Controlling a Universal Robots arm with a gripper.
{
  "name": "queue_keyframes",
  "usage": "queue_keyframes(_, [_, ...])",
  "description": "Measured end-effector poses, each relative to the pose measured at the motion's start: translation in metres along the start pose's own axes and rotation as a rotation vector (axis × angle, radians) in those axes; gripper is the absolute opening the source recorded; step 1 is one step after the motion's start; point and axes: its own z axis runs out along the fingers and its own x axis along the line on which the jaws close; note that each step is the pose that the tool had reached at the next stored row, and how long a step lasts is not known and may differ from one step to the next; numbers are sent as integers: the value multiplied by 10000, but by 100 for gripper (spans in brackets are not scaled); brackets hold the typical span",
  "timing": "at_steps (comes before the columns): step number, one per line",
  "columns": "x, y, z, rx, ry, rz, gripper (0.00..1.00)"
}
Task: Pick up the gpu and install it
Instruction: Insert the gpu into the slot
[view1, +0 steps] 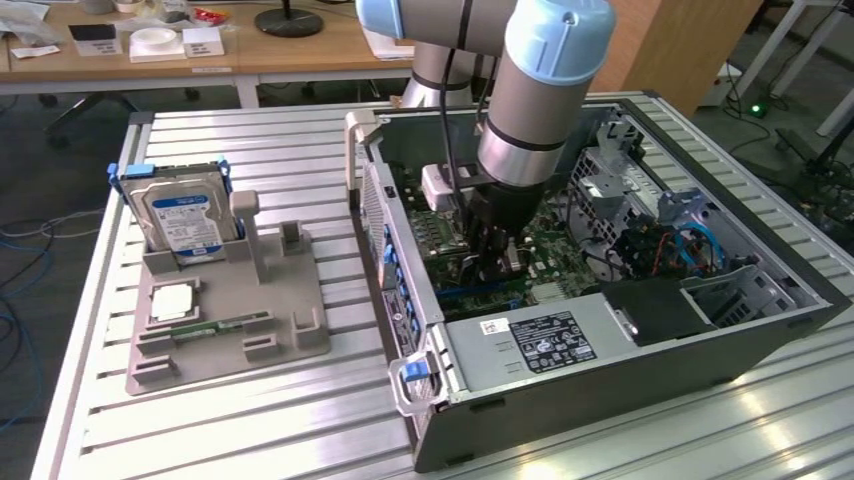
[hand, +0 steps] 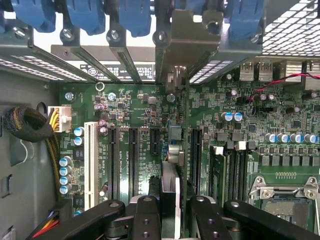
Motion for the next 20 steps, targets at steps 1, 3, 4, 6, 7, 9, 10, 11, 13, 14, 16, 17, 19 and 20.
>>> queue_keyframes(1, [0, 0, 0, 0, 1, 0, 28])
queue_keyframes(3, [0, 0, -1, -1, 2, 0, 28])
queue_keyframes(4, [0, 0, -1, -1, 2, 0, 28])
queue_keyframes(6, [-2, 0, -2, -2, 5, 0, 28])
queue_keyframes(7, [-4, 1, -2, -2, 4, -1, 28])
queue_keyframes(9, [-8, 0, -1, -1, 2, -2, 28])
queue_keyframes(10, [-8, 0, -1, -2, 3, -3, 28])
queue_keyframes(11, [-8, 0, -1, -2, 3, -4, 28])
queue_keyframes(13, [-9, 0, 0, -1, 2, -3, 28])
queue_keyframes(14, [-9, 0, 0, -2, 3, -3, 28])
queue_keyframes(16, [-9, 0, 6, -1, 0, -3, 28])
queue_keyframes(17, [-9, 0, 13, 0, 0, -3, 28])
queue_keyframes(19, [-8, 0, 23, -1, 2, -4, 28])
queue_keyframes(20, [-8, 0, 27, -2, 3, -3, 28])
